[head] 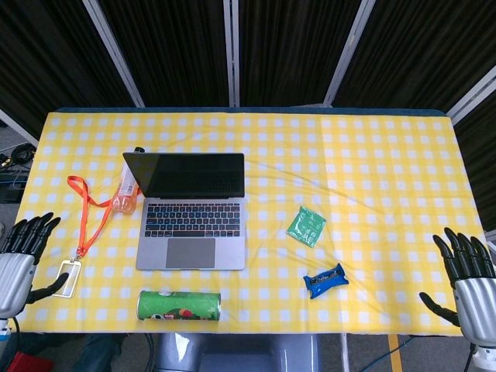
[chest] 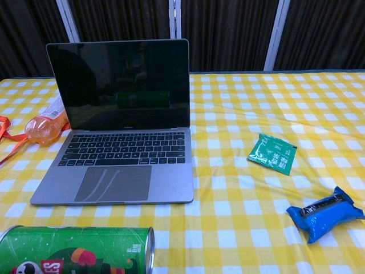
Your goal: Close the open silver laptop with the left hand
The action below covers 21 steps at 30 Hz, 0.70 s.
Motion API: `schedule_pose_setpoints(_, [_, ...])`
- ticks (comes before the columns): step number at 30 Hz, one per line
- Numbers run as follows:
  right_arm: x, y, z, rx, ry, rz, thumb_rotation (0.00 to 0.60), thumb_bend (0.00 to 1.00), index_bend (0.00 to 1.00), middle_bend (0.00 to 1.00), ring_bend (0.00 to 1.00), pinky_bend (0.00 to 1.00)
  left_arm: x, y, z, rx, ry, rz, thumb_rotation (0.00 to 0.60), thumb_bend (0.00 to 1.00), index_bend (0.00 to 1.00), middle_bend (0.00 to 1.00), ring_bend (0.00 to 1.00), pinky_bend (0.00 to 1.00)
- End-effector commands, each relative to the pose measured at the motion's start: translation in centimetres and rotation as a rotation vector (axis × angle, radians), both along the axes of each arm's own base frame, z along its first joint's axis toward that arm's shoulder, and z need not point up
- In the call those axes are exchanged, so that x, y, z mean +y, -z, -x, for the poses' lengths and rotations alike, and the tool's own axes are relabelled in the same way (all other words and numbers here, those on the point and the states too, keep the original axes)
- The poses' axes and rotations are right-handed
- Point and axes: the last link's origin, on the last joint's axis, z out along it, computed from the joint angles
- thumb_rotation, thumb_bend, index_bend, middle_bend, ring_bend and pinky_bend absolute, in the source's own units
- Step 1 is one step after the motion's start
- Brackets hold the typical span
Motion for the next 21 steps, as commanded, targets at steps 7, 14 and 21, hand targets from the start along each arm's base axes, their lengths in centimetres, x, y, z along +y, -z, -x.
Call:
schedule_pose_setpoints(7, [-0.4, -0.1, 0.3, 0.003, 0.018, 0.006, 0.600, 0.00, 0.01, 0.00, 0.00, 0.00, 11.5, 1.3, -6.1, -0.010, 0.134, 0.198, 0.600, 1.00, 0.00, 0.00, 0.00, 0.00])
schedule_pose_setpoints(14, [-0.7, -0.3, 0.5, 0.007, 0.024, 0.020, 0.600, 0.00, 0.04, 0.00, 0.00, 0.00, 18.3, 2.7, -9.3, -0.021, 0.138, 0.275, 0.600, 1.00, 0.00, 0.00, 0.00, 0.00])
schedule_pose_setpoints(21, [-1.6, -0.2, 1.1, 0.010, 0.043, 0.023, 0.600, 0.00, 0.05, 0.00, 0.00, 0.00, 23.4, 5.2, -10.8, -0.063, 0.090, 0.350, 0.600, 1.00, 0.00, 0.00, 0.00, 0.00])
